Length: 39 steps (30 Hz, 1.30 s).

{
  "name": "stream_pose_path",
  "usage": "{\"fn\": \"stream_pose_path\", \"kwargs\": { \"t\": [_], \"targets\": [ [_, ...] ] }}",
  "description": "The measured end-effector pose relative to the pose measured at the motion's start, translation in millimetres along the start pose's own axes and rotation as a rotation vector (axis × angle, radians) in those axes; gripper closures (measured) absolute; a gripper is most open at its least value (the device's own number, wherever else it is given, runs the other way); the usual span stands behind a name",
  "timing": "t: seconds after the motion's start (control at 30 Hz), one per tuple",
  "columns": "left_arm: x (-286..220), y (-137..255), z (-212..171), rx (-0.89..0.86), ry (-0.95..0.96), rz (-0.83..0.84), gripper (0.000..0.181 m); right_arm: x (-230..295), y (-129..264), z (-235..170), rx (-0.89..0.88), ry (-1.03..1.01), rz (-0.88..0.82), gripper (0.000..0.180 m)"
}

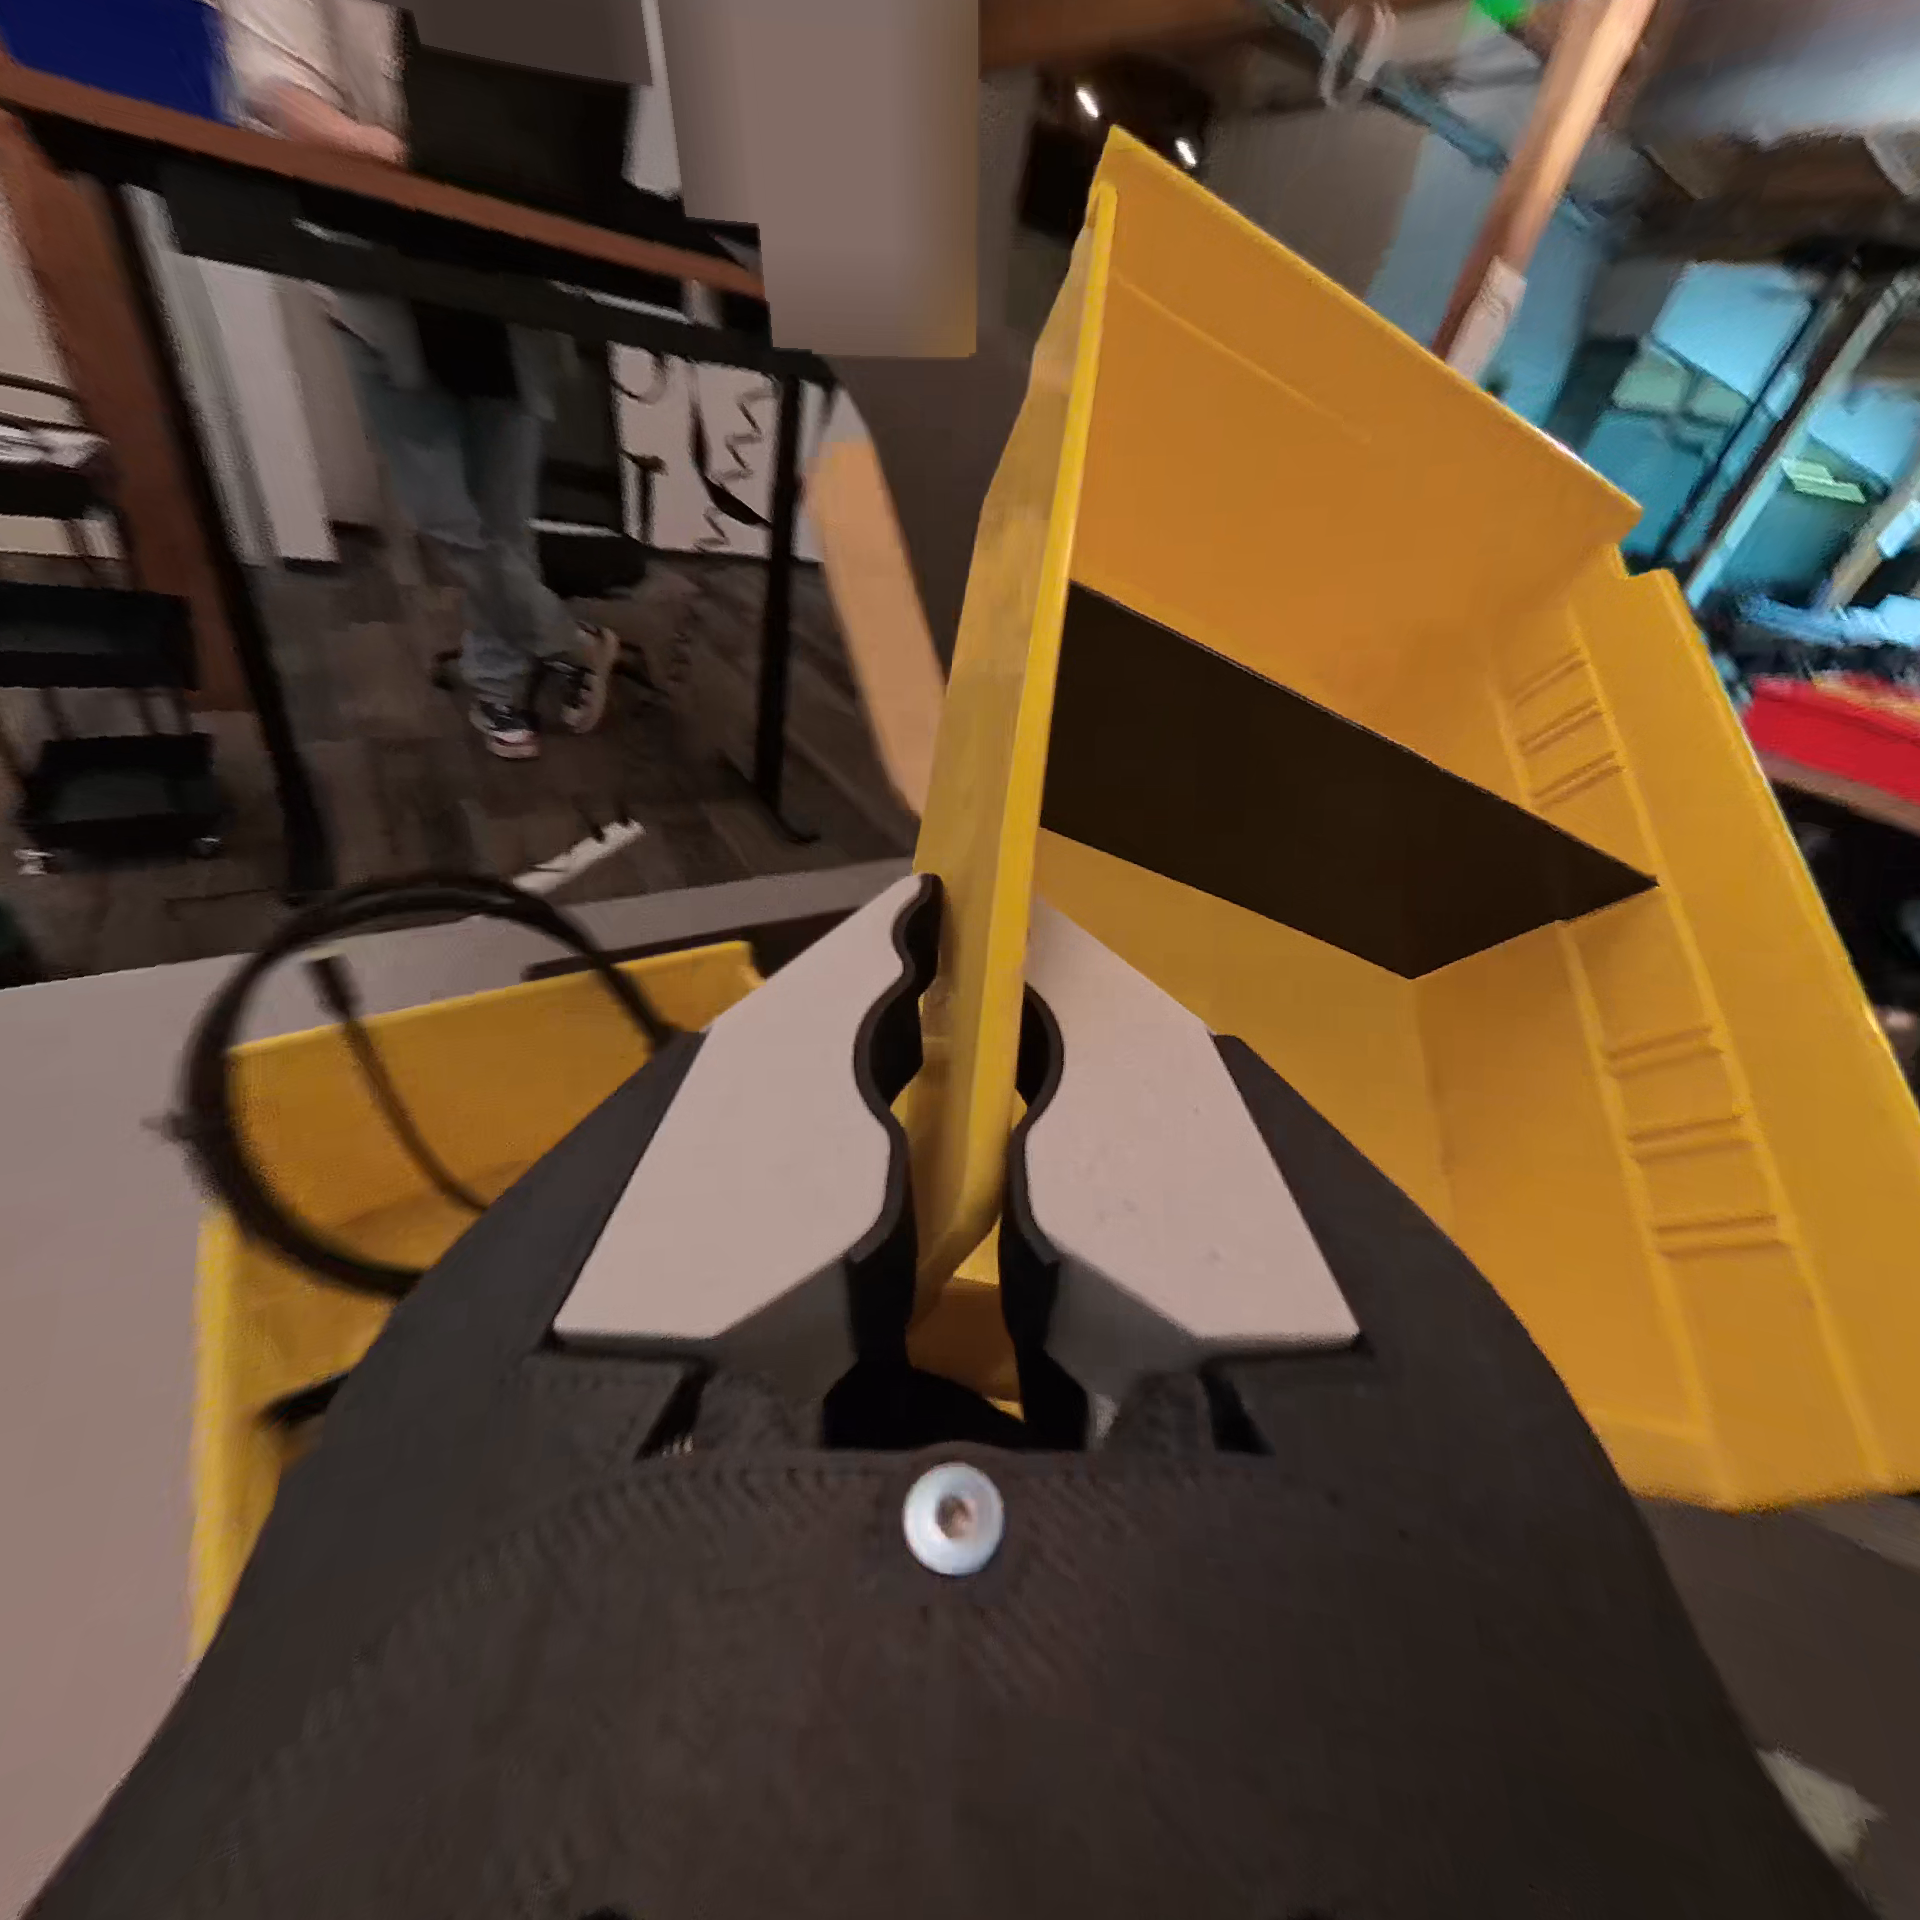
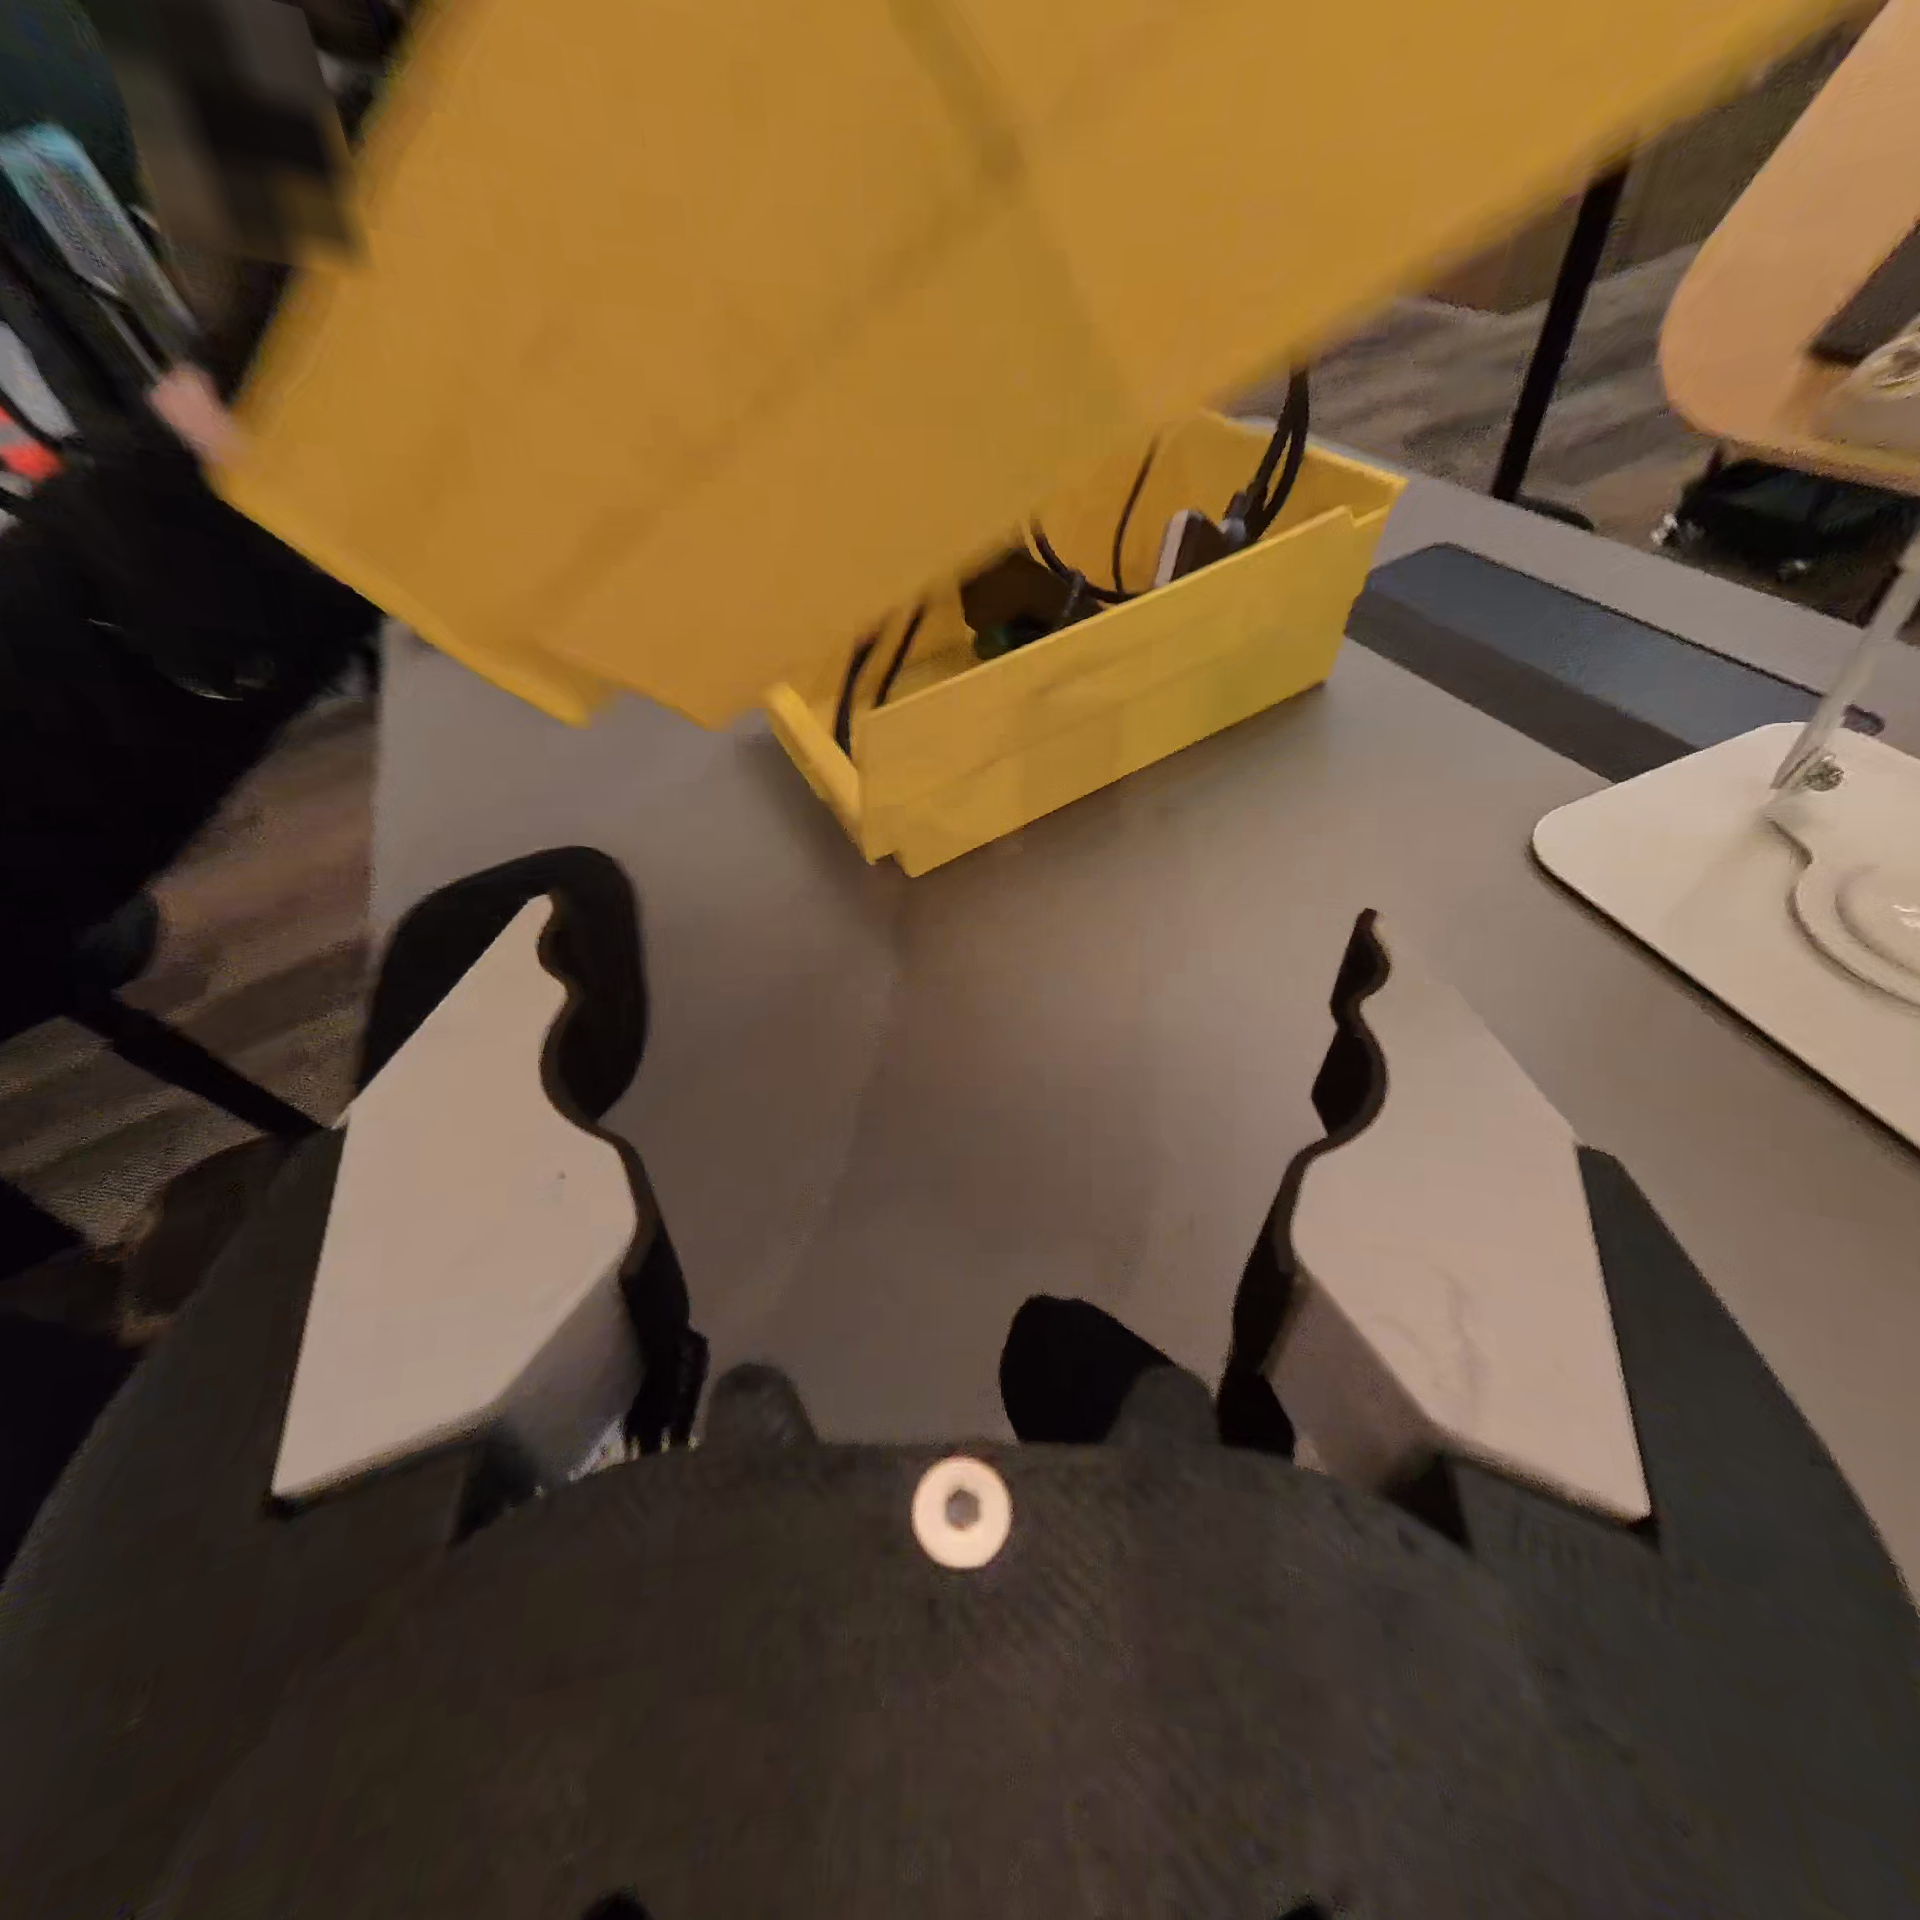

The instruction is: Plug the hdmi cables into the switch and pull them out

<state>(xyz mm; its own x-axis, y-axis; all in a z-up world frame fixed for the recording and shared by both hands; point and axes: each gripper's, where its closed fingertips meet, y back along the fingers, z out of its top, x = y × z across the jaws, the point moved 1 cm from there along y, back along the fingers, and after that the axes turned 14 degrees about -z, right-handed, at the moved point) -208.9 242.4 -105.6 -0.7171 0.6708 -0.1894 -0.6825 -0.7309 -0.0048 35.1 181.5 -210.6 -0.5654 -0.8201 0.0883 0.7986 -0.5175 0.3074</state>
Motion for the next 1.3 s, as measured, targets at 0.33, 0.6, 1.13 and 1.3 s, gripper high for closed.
{"fn": "stream_pose_path", "kwargs": {
  "t": [0.33,0.6,1.13,1.3],
  "targets": [
    [-126,-198,-83,0.271,0.023,-0.299,0.176,-48,156,11,-0.374,-0.173,-0.219,0.031],
    [-173,-306,-166,0.328,0.176,-0.345,0.176,-124,196,-8,-0.507,-0.338,-0.457,0.02],
    [-214,-382,-258,0.396,0.344,-0.259,0.166,-260,213,-64,-0.356,-0.497,-0.666,0.021],
    [-231,-391,-265,0.4,0.336,-0.279,0.153,-289,216,-84,-0.267,-0.496,-0.69,0.021]
  ]
}}
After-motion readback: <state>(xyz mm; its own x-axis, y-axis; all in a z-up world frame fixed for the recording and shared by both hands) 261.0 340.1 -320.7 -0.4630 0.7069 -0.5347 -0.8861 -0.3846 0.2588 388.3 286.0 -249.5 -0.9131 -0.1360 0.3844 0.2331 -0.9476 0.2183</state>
